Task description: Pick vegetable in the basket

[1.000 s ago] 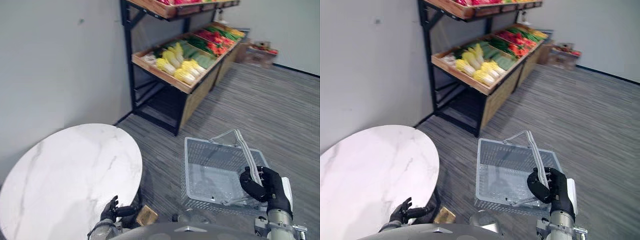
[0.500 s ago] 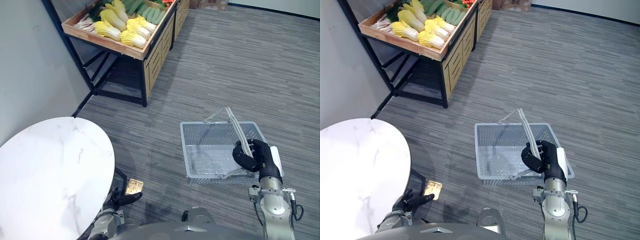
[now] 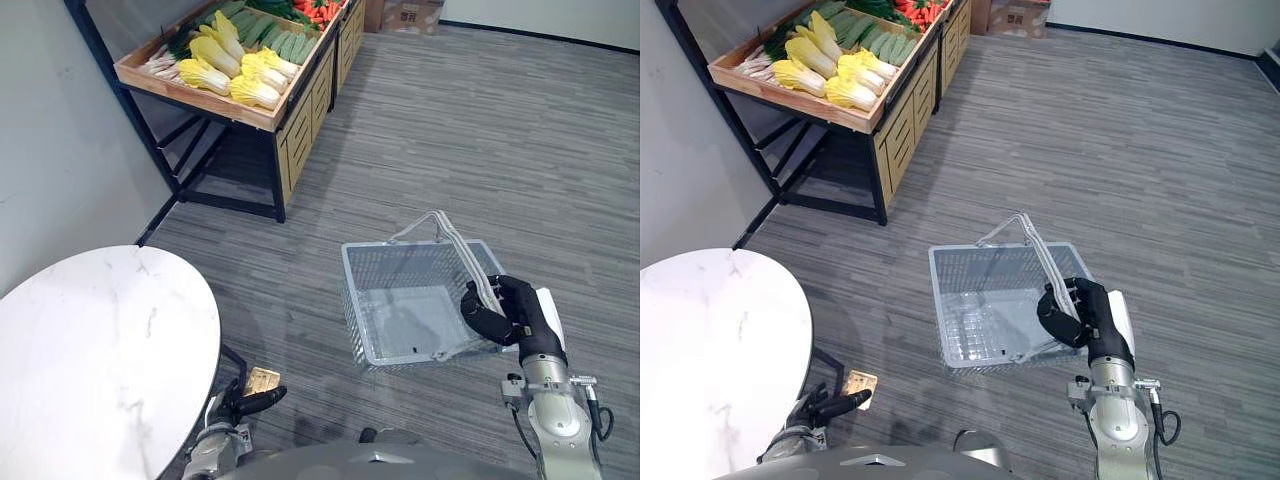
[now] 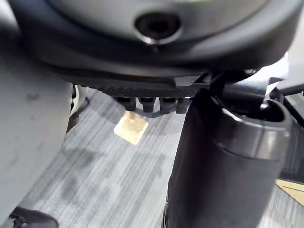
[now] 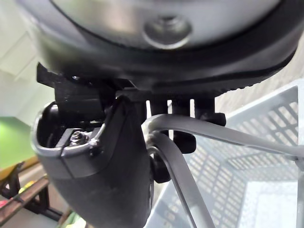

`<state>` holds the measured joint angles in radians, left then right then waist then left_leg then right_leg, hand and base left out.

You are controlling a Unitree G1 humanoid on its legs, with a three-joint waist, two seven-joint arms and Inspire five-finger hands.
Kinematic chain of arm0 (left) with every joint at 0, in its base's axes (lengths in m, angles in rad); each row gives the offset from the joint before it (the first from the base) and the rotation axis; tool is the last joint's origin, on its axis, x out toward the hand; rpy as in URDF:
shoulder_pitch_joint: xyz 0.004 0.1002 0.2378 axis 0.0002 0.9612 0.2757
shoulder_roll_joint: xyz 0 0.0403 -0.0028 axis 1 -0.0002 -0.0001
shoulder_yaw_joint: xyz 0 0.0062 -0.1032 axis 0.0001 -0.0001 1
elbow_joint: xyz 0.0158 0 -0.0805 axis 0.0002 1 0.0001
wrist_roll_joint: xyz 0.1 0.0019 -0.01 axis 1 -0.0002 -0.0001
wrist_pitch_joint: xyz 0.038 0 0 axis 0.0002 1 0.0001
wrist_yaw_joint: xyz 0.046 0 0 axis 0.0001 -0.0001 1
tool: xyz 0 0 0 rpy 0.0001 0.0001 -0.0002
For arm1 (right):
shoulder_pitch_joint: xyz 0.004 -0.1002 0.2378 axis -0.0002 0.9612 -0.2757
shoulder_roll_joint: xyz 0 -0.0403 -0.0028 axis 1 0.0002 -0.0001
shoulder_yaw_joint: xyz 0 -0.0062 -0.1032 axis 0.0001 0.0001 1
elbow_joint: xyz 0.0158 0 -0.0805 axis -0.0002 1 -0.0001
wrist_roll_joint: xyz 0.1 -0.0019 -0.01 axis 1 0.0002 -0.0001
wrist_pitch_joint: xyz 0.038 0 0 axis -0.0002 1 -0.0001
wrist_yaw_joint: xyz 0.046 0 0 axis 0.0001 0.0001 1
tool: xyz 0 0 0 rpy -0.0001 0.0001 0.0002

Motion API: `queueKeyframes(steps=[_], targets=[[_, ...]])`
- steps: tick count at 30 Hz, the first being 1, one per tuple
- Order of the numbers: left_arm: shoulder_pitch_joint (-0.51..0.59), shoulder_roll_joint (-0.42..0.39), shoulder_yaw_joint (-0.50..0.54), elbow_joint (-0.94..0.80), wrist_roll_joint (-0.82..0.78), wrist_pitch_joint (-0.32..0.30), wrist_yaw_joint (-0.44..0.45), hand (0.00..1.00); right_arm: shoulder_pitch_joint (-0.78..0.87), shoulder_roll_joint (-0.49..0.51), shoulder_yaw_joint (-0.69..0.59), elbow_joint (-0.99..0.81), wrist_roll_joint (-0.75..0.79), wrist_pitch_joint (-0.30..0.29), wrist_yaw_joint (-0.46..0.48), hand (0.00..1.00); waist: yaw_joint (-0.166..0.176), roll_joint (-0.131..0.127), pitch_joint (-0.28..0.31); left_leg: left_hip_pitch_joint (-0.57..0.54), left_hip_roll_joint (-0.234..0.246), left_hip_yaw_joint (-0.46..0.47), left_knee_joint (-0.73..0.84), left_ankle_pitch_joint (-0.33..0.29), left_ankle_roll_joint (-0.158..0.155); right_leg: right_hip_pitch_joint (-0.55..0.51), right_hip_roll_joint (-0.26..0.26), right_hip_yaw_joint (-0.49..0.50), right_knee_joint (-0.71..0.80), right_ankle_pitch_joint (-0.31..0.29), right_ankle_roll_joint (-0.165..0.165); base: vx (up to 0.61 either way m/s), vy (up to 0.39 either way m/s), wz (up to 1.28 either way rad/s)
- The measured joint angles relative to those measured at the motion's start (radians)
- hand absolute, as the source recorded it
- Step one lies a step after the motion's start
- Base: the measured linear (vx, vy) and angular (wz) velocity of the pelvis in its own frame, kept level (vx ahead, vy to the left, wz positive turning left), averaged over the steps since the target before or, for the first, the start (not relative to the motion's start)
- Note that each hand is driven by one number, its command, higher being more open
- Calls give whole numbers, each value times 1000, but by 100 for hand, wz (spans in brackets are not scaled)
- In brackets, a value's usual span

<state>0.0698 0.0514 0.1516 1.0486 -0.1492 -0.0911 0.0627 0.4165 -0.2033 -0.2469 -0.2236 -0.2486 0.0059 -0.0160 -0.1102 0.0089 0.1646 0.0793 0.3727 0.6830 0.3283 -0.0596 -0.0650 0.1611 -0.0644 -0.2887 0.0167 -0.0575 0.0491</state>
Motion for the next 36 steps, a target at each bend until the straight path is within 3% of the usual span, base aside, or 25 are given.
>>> queueKeyframes(steps=[1, 3, 4, 5, 6, 7, 8, 9, 12, 16, 19, 20, 25, 29, 31, 36], targets=[[1, 0, -6, 0, 0, -1, 0, 100, -1, 0, 3, 0, 0, -2, 0, 0, 2, 1, 2, 0, -11, -61, 6, 5, 3, 0, -4, 19, 2, -1, -2, 0, 32, -67], [12, -1, -25, 0, 0, -24, 0, 100, -13, 0, 33, 0, 1, -16, 0, 0, 12, 18, 17, -8, -39, -309, 95, 18, 20, -19, -11, 118, 40, -10, -15, -19, 54, -119], [15, 2, -25, 0, -1, -32, 0, 100, -14, 0, 48, 0, 2, -18, 0, 0, 20, 15, 20, -21, -52, -381, 140, 30, 37, -33, -11, 158, 55, -17, -26, -38, 74, -188], [22, 4, -18, 0, -7, -42, 0, 100, -29, -3, 80, 1, 11, -21, -1, 0, 39, 8, 23, -59, -110, -547, 220, -19, 43, -75, -13, 267, 88, -28, -40, -29, 131, -176], [21, 4, -17, 0, -11, -41, 2, 100, -46, -7, 89, 3, 21, -21, 0, 0, 44, 10, 24, -58, -154, -613, 204, -92, 27, -104, -18, 310, 106, -29, -42, -41, 182, -234], [20, 5, -17, -3, -16, -41, 1, 100, -77, -22, 103, 7, 25, -21, 0, 0, 58, 17, 27, -56, -240, -713, 132, -164, 23, -168, 1, 405, 142, -29, -43, -43, 210, -212], [20, 1, -19, -4, -27, -41, 1, 100, -90, -52, 103, 8, 39, -23, 1, 0, 62, 41, 29, -45, -271, -747, 32, -129, 34, -211, 44, 460, 170, -28, -40, -36, 174, -223], [18, 4, -16, -1, -45, -40, 2, 100, -92, -57, 100, 24, 60, -23, 2, 0, 65, 34, 34, -5, -264, -721, 12, -142, 25, -232, 63, 503, 198, -32, -30, -14, 105, -140], [14, 6, -30, -11, -46, -40, -1, 100, -87, -59, 80, 23, 99, -23, 7, 0, 49, 2, 34, 12, -281, -664, -22, -139, 19, -265, 57, 572, 208, -16, -5, 5, 121, -82], [10, 1, -76, -50, -47, -42, 1, 100, -56, -59, 43, 24, 128, -23, 10, 0, 37, 11, 31, 20, -303, -651, -76, -123, 0, -279, 33, 584, 188, 5, 27, -9, 95, -14], [11, 0, -117, -60, -51, -41, -1, 100, -45, -59, 42, 48, 164, -22, 11, 0, 27, 18, 27, 42, -307, -659, -110, -110, -8, -264, 23, 561, 183, 10, 32, -19, 35, 12], [49, 13, -155, -76, -86, -40, -2, 100, -42, -28, 97, 109, 245, -22, 34, 0, 53, 38, -29, 45, -291, -677, -226, -110, -32, -245, 12, 520, 52, 112, 58, -6, 5, 6], [57, 14, -154, -76, -86, -40, -3, 100, -42, -29, 87, 117, 245, -22, 37, 0, 55, 38, -29, 43, -290, -677, -227, -110, -32, -245, 11, 517, 52, 111, 58, 0, 0, 1], [60, 24, -106, -75, -89, -32, -42, 100, -95, -45, 3, 250, 253, -23, 68, 0, 64, 30, -28, 34, -285, -674, -227, -110, -32, -250, 10, 504, 49, 103, 49, 0, 0, 3], [58, 41, -71, -66, -81, -28, -50, 100, -132, -63, -47, 383, 265, -20, 77, 0, 83, 24, -33, 35, -268, -657, -231, -112, -34, -265, 12, 471, 48, 95, 44, 17, -20, -9], [1, 73, -59, -7, -79, 14, -37, 100, -157, -80, -75, 514, 264, 5, 97, 0, 75, 20, -42, 70, -225, -590, -267, -114, -52, -276, 5, 352, 48, 101, 38, 75, -24, -29]])
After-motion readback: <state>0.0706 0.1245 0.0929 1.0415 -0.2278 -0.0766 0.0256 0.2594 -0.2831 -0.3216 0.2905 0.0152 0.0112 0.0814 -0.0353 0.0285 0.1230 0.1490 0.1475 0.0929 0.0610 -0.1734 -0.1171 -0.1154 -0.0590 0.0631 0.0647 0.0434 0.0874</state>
